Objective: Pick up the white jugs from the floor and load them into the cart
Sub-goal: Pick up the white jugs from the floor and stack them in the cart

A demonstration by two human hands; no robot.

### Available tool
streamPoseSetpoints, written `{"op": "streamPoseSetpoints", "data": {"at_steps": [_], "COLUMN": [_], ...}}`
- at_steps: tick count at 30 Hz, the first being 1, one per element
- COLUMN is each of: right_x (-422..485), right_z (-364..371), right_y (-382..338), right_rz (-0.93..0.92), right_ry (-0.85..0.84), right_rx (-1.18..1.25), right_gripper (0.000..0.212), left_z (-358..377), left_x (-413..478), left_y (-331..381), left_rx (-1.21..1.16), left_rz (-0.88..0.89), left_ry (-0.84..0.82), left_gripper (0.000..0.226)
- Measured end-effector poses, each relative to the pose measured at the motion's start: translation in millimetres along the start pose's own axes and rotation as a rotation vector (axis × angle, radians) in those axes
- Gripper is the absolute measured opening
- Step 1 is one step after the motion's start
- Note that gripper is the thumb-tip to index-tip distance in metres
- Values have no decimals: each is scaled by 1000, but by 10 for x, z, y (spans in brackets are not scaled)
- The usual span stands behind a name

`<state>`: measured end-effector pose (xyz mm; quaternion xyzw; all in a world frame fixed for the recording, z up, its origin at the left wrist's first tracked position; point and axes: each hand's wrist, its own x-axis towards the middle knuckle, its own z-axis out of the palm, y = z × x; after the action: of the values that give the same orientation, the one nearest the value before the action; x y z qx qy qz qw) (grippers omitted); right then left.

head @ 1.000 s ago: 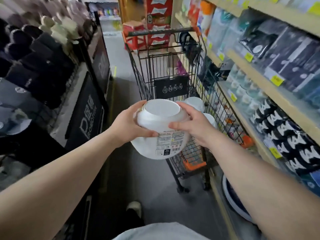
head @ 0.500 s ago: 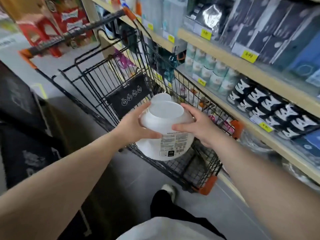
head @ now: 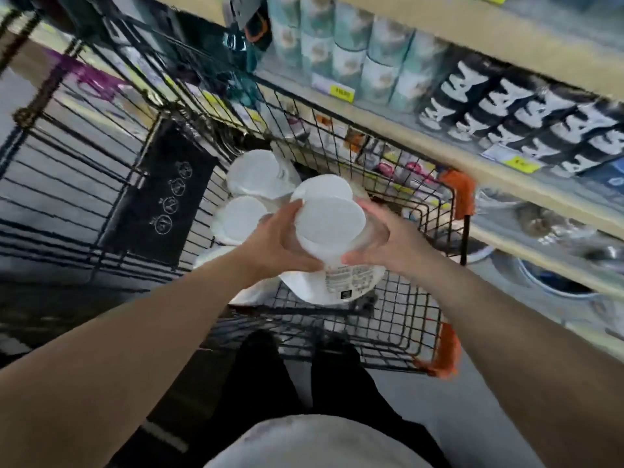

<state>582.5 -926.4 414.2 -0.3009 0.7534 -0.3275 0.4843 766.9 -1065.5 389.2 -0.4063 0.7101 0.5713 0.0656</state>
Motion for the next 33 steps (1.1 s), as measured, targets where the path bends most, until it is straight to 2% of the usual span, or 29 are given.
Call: {"op": "streamPoseSetpoints", "data": {"at_steps": [5, 7, 10, 14, 21, 25, 27, 29, 33], "right_x": [124, 167, 274, 453, 641, 691, 665, 598, 226], "right_z": [291, 395, 519, 736, 922, 1010, 1074, 1115, 960], "right_y": [264, 393, 595, 830, 1153, 1120, 1048, 911, 502], "right_rz": [113, 133, 158, 189, 283, 279, 317, 344, 323], "right_ry": [93, 117, 172, 219, 300, 280, 277, 306, 462], "right_rx": [116, 150, 219, 227, 116, -83, -183, -226, -76], "right_gripper": [119, 112, 105, 115, 125, 123, 118, 104, 66], "left_z": [-39, 15, 110, 205, 327, 256, 242, 214, 120], "left_x": [568, 720, 895, 1132, 1202, 1246, 1229, 1167, 897], "left_y": [-189, -324, -554, -853, -985, -997, -970, -870, -422], "left_rx": [130, 163, 217, 323, 478, 678, 781, 799, 627], "left_rz": [39, 93, 159, 256, 313, 290, 249, 217, 317], "left_ry": [-232, -265, -245, -224, -173, -141, -145, -171, -187], "left_gripper": [132, 134, 134, 132, 131, 125, 121, 115, 78]}}
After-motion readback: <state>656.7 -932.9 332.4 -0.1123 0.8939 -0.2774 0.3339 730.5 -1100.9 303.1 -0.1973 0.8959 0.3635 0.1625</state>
